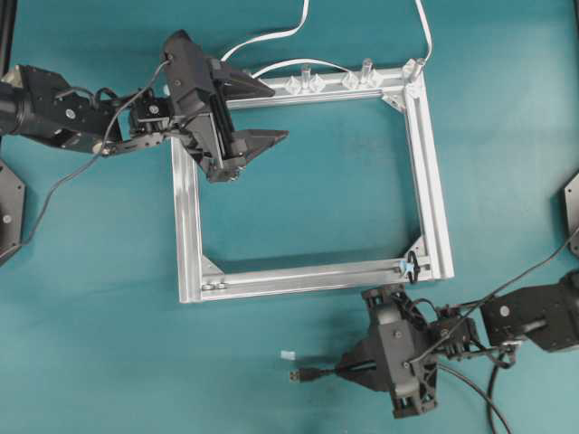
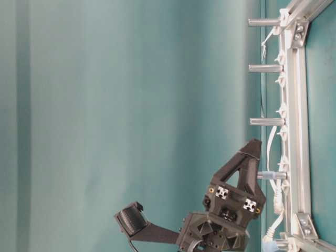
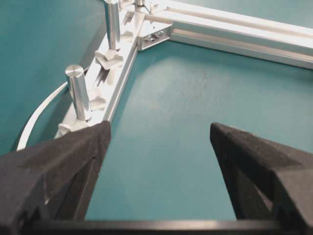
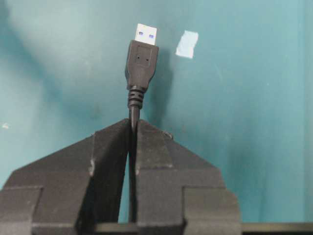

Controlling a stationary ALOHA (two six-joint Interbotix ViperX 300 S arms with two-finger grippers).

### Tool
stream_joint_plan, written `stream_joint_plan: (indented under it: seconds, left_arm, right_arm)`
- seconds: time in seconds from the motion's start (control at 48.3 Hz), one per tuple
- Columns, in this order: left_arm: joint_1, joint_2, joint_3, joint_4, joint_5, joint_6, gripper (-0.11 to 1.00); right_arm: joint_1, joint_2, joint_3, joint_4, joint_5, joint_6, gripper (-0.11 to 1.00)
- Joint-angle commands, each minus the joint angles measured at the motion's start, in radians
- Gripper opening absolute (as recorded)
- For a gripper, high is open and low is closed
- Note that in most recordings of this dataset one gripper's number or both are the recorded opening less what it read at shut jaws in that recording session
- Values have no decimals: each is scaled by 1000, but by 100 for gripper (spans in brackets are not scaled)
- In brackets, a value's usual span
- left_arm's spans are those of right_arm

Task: Insert the wire through the string loop located on the right side.
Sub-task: 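Lift the USB cable with the right gripper and move it rightward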

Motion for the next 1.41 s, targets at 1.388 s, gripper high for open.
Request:
stream_joint_plan:
  seconds: [1.388]
  left_arm:
    - [-3, -28, -18, 3, -5, -9, 86]
  right_arm:
    - [29, -472, 279, -3, 282, 2, -8]
